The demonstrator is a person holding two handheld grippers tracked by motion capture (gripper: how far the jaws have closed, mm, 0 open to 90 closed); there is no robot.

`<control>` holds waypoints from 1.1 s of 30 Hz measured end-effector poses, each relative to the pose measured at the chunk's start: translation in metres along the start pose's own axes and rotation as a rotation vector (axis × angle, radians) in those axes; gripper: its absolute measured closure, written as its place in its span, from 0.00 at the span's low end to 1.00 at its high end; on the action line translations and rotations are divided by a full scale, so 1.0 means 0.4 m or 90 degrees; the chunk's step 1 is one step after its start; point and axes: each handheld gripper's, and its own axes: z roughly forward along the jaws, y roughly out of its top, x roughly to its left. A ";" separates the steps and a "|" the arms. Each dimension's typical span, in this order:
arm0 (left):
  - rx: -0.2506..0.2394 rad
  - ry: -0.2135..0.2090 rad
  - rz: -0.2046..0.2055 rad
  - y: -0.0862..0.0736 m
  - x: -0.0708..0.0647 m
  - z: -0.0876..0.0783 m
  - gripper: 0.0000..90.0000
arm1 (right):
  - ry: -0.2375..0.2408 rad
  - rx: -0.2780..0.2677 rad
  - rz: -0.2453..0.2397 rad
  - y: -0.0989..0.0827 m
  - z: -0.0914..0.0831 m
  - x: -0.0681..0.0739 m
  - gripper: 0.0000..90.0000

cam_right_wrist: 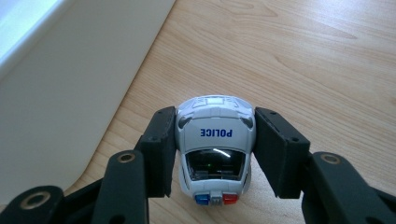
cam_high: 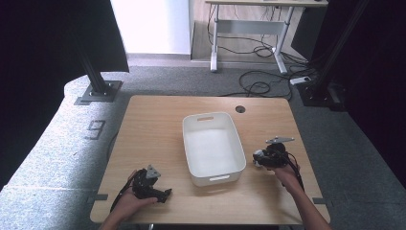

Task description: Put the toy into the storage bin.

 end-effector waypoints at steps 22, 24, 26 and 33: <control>0.000 0.000 0.000 0.000 0.000 0.000 0.00 | -0.004 0.068 -0.027 -0.021 0.053 0.014 0.56; 0.000 0.000 0.000 0.000 0.000 0.000 0.00 | -0.002 0.073 -0.026 -0.022 0.056 0.013 0.56; -0.001 0.000 0.000 0.000 0.000 0.000 0.00 | -0.001 0.073 -0.025 -0.026 0.060 0.012 0.56; 0.000 0.000 0.000 0.000 0.000 0.000 0.00 | 0.014 0.055 -0.020 -0.024 0.041 0.000 0.49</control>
